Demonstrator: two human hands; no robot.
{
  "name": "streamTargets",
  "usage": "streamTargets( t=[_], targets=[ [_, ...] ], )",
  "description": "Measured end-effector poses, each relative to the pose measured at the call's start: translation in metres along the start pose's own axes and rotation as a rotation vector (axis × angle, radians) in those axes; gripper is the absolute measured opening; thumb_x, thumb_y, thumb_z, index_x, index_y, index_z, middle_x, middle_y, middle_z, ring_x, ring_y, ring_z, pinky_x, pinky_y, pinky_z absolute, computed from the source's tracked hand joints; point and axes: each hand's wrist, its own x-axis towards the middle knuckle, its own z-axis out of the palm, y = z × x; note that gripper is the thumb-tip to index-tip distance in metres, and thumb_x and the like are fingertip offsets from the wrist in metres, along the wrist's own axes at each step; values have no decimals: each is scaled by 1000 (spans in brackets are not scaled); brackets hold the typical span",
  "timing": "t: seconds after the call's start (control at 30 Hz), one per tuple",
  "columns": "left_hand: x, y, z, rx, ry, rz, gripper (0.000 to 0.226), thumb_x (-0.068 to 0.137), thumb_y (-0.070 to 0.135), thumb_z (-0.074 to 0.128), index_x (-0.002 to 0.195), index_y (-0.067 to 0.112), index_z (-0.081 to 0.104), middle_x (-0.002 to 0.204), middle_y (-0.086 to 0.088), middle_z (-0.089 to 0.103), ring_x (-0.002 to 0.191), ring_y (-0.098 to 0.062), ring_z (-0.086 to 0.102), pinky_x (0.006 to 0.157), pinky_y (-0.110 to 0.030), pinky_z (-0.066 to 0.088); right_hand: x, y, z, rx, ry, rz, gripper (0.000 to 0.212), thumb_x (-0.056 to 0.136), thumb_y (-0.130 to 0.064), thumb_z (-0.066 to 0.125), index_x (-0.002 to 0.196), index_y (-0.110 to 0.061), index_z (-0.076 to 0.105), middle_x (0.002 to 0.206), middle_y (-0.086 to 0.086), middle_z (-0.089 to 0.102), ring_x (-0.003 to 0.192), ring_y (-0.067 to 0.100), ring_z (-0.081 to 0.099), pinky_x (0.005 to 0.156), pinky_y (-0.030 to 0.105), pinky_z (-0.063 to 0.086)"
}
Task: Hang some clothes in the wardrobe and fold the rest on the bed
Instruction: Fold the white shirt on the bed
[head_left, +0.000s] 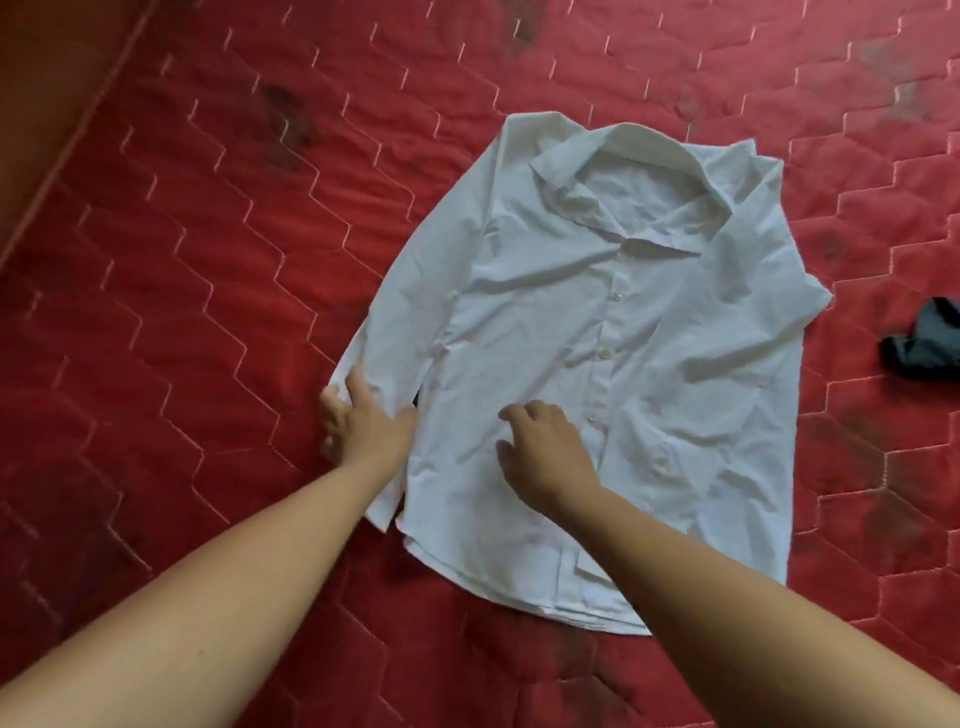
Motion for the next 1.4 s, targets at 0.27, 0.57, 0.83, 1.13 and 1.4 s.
streamTargets(
  t=[0.27,0.57,0.83,1.13,1.4],
  targets=[
    [36,-50,-33,-674,-222,-378,38,87,19,68,123,21,55,83,-6,62,54,-14,53,43,-24,41,19,-109,47,563,-238,111,44,95,-37,61,133,-15,54,122,4,60,102,17,58,83,28,43],
    [25,-28,-64,-964,-454,-239,11,89,13,63,93,8,71,99,-17,68,95,-30,61,95,-49,50,17,-131,40,1347,-308,572,48,86,-46,74,122,-18,59,105,-12,67,100,7,63,77,28,51],
    [11,25,-82,-830,-560,-50,16,89,27,61,78,20,70,83,-5,65,79,-18,60,75,-37,44,6,-98,-2,1405,21,504,21,85,-28,68,101,-14,70,95,5,77,90,25,74,76,38,59],
    [-27,28,-9,-507,-695,-118,11,96,14,58,90,10,67,79,-5,68,65,-16,67,60,-29,58,-39,13,-14,1299,-104,605,22,82,-14,77,99,-3,67,86,10,74,72,23,72,59,35,56],
    [-58,11,46,-211,-744,-63,6,92,7,56,96,7,61,72,-11,73,63,-18,71,63,-31,61,-77,64,45,972,-205,683,24,83,-10,68,104,-4,57,92,14,62,79,30,63,66,48,58]
  ],
)
